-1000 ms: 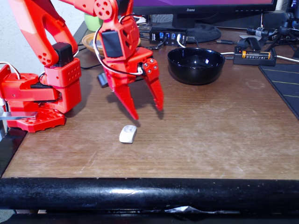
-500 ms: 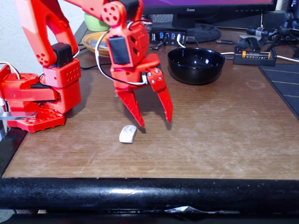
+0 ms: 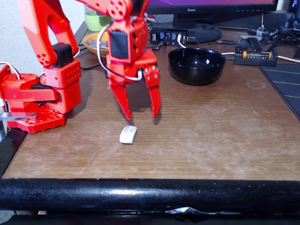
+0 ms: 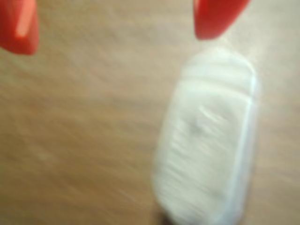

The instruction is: Ramasse la gomme et mets-la dans le bol.

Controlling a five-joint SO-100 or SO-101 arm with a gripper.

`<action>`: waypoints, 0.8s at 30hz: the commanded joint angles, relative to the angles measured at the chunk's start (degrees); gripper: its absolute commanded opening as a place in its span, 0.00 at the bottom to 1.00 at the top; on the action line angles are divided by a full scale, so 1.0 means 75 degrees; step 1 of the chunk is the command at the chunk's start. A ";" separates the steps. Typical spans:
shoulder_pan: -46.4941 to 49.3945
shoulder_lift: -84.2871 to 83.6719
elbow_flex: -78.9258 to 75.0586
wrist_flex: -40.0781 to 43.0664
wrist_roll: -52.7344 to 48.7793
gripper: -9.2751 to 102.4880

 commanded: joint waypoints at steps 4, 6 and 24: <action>0.0211 0.1102 0.0551 0.0082 -0.0352 0.25; 0.0258 0.1219 0.0738 0.0023 -0.0492 0.25; 0.0375 0.0773 0.1184 -0.0738 -0.0645 0.25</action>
